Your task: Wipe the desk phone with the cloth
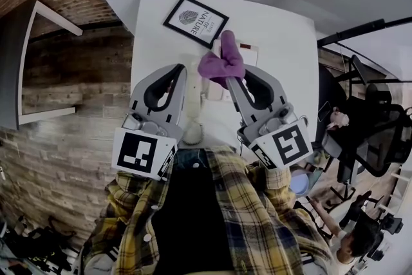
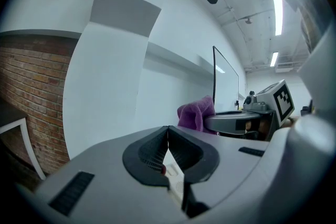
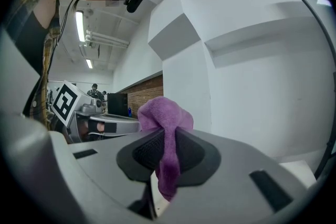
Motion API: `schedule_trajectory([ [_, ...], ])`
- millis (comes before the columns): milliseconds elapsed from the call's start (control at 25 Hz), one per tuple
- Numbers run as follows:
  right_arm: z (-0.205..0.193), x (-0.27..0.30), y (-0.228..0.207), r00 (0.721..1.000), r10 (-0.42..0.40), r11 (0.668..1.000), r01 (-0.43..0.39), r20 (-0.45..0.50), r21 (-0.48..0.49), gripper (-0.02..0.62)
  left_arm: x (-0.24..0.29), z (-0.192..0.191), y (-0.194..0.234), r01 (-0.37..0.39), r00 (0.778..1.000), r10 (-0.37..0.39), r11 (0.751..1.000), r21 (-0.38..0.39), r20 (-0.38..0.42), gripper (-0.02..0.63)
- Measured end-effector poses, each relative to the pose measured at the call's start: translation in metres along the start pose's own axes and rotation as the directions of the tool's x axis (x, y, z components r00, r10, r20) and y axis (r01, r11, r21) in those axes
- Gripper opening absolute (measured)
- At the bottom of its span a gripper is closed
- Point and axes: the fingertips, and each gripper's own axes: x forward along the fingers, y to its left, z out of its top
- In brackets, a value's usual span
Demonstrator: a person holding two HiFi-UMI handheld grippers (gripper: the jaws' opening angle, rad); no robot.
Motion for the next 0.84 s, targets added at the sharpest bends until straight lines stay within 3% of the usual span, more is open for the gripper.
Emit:
schedule_trajectory([
  [640,-0.002,-0.003,-0.001,1.0,0.012,1.0,-0.012,-0.002,-0.005,0.06,0.006,-0.004,-0.017,0.079,0.996,-0.078,0.997,0.024,-0.035,0.015],
  [840,0.0,-0.008,-0.008,1.0,-0.007,1.0,0.007,0.0,-0.019,0.06,0.017,0.007,-0.018,0.1,0.995,-0.099,0.99,0.104,-0.007,0.015],
])
